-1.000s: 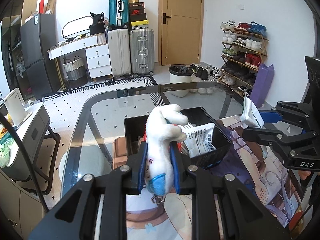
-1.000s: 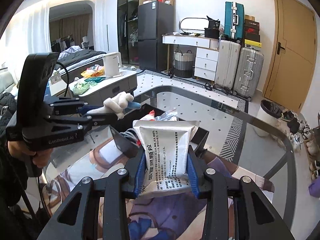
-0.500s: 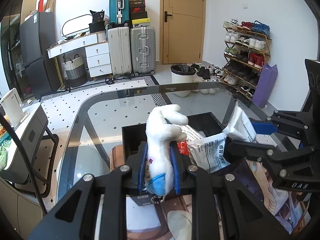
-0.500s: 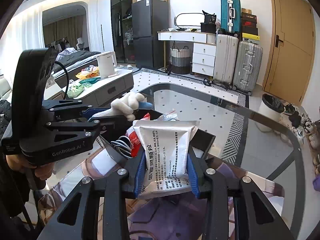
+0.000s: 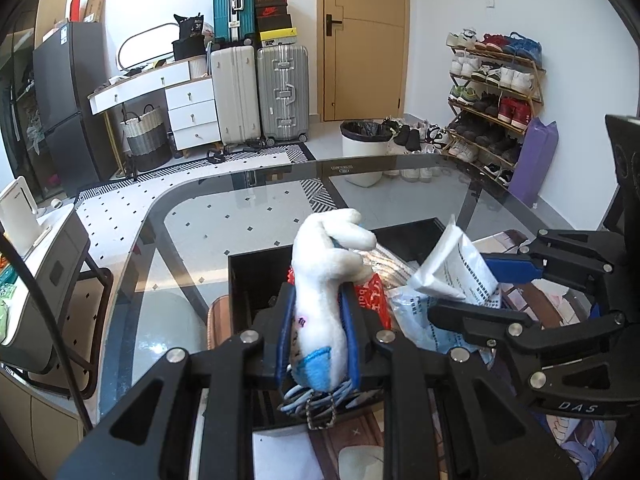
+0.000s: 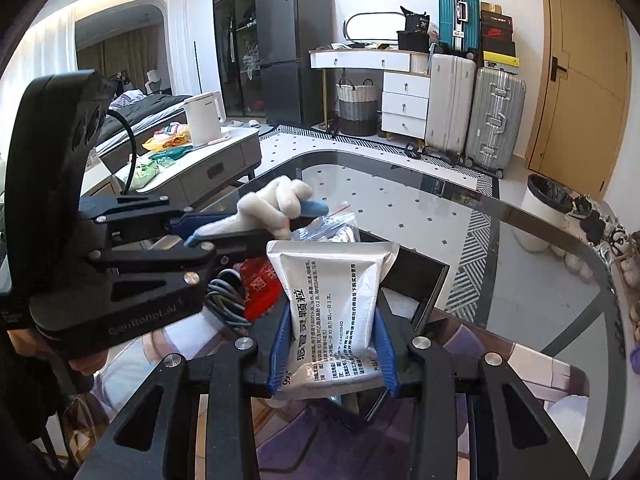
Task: Organize soft objects
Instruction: 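Lift the plush toy and packet with both grippers over the black box, then open both grippers to drop the plush toy and packet into the box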
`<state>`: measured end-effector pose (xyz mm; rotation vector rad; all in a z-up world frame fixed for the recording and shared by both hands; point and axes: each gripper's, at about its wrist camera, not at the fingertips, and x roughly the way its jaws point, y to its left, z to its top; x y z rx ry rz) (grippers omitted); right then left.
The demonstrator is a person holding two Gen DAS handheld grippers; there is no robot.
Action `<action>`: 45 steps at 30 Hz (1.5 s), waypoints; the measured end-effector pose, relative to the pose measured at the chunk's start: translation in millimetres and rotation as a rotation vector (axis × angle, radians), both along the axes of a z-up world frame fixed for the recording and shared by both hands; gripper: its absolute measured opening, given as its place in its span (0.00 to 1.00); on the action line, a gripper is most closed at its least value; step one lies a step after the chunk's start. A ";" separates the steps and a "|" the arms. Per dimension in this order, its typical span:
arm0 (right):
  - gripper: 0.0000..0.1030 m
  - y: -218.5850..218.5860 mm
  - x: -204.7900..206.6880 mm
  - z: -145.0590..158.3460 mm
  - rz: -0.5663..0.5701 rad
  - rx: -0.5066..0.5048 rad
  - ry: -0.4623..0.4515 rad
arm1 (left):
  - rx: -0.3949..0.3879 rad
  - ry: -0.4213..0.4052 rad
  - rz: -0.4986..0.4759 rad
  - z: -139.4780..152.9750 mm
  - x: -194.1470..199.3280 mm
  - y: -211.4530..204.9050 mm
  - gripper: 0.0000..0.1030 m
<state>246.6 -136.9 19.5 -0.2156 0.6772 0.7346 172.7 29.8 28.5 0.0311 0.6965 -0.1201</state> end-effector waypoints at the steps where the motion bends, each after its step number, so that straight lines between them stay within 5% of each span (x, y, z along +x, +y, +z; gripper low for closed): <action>1: 0.36 1.1 1.3 -1.1 -0.004 -0.001 -0.001 | -0.002 0.000 -0.002 -1.8 0.4 0.1 0.20; 11: 0.43 8.8 7.1 -8.7 -0.021 -0.026 -0.027 | -0.011 -0.003 0.002 -7.9 5.7 3.5 0.23; 15: 0.50 7.7 6.3 -6.8 -0.021 -0.035 -0.040 | -0.016 -0.008 0.010 -5.7 2.0 6.7 0.49; 20: 0.80 -0.6 2.4 -0.6 -0.042 -0.027 -0.068 | 0.002 -0.007 0.004 -2.4 -5.5 6.0 0.53; 23: 0.87 -7.0 -2.4 4.5 -0.063 -0.022 -0.092 | 0.003 -0.011 0.004 0.0 -13.1 5.9 0.58; 26: 0.96 -15.0 -8.8 10.1 -0.075 0.002 -0.113 | -0.008 -0.039 0.014 4.1 -24.3 7.3 0.81; 28: 0.98 -22.1 -14.9 14.2 -0.088 0.027 -0.132 | -0.011 -0.058 0.024 6.8 -32.0 9.7 0.91; 34: 0.99 -44.4 -38.5 21.2 -0.113 0.124 -0.158 | -0.025 -0.094 0.047 10.0 -51.8 15.4 1.00; 45: 0.99 -64.2 -73.8 19.2 -0.144 0.185 -0.187 | -0.059 -0.144 0.090 5.6 -86.0 19.7 1.00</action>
